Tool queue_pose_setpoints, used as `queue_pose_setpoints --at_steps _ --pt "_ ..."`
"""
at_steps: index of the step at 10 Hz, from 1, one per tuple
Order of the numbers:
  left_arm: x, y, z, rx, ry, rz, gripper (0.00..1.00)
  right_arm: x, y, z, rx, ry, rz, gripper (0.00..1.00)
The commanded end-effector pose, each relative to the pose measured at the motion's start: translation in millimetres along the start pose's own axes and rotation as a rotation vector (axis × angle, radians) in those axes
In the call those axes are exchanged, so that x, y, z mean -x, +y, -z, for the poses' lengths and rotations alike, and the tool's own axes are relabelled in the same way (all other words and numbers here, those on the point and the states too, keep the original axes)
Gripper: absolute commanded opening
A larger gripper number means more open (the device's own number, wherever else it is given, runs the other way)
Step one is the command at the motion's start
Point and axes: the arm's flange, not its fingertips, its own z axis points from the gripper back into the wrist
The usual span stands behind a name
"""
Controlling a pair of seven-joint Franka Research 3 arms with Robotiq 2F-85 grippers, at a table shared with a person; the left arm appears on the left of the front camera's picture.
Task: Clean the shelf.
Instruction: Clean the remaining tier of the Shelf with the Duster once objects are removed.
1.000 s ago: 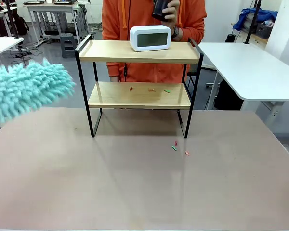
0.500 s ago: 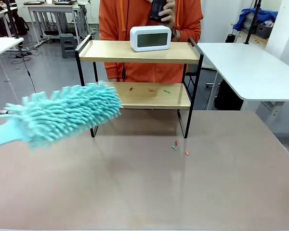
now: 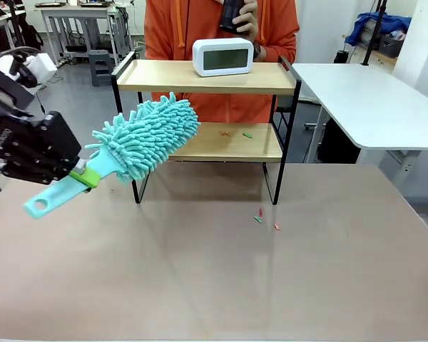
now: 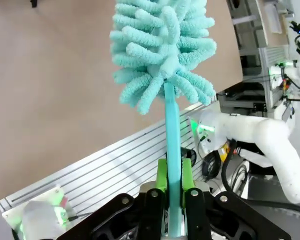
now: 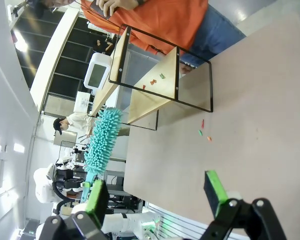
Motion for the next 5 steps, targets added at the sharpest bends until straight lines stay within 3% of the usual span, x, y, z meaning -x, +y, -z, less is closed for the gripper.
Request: queue_pose_setpoints --at_steps 1,5 --pt "13.4 -1.6 -14.6 0.008 0.002 0.017 0.12 -2.5 1.2 0.9 -0.023 -0.017 -0.025 1.0" --pt "-11.7 1.9 16.7 -0.005 0.025 0.009 0.12 -2.5 1.2 0.9 -0.023 -0.017 -0.025 1.0"
